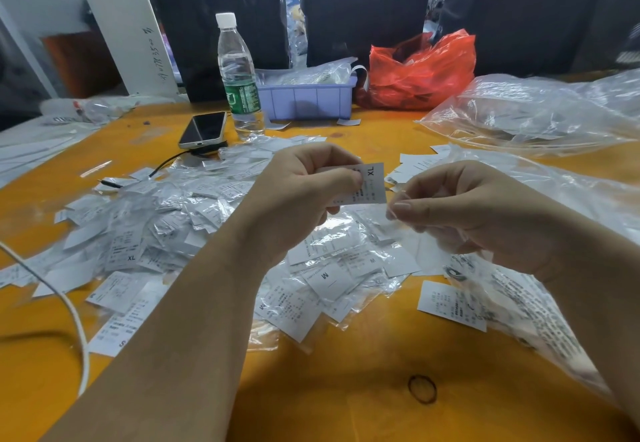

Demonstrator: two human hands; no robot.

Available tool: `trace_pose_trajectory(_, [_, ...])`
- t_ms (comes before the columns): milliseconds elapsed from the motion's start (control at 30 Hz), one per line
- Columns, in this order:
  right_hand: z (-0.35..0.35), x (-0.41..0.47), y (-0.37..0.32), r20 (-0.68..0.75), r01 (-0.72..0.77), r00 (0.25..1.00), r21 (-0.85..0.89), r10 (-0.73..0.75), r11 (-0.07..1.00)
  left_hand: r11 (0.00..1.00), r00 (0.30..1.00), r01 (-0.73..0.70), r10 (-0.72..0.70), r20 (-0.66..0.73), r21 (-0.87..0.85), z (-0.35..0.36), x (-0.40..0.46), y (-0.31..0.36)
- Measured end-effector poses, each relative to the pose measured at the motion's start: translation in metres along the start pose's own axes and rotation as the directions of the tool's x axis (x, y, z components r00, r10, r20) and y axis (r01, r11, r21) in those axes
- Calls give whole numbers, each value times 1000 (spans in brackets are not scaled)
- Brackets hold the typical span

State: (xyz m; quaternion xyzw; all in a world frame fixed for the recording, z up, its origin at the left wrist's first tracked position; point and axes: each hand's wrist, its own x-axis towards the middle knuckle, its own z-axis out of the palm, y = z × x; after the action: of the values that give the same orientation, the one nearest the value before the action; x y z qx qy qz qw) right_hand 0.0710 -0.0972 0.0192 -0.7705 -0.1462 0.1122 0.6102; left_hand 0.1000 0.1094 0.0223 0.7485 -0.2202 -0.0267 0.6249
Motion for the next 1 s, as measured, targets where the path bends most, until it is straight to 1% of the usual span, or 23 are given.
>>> trace_pose_trajectory(167, [2,0,0,6,22,1000,-7,-22,1000,1000,1000,7,-7,18,23,4,-1,0])
trace_pose_trajectory(433, [5,-2,-3,-37,61,997,-4,-61,998,997,999,-28,24,49,71,6,-4,2])
trace_pose_trajectory(600, [6,-3,-4,-61,99,993,-17,-99,995,994,996,-9,-1,94,105,7,-4,1])
trace_pose_trajectory(767, [6,-2,-3,-81,107,991,-14,-108,994,991,992,-5,-12,124,136,7,-4,-1])
trace_pose_trajectory(900, [6,-2,-1,-83,120,989,-30,-122,992,992,991,-7,-10,133,129,7,-4,-1])
trace_pose_trajectory(1000, [5,-1,-1,-113,133,984,-22,-134,991,992,988,-5,-15,155,126,6,-4,-1])
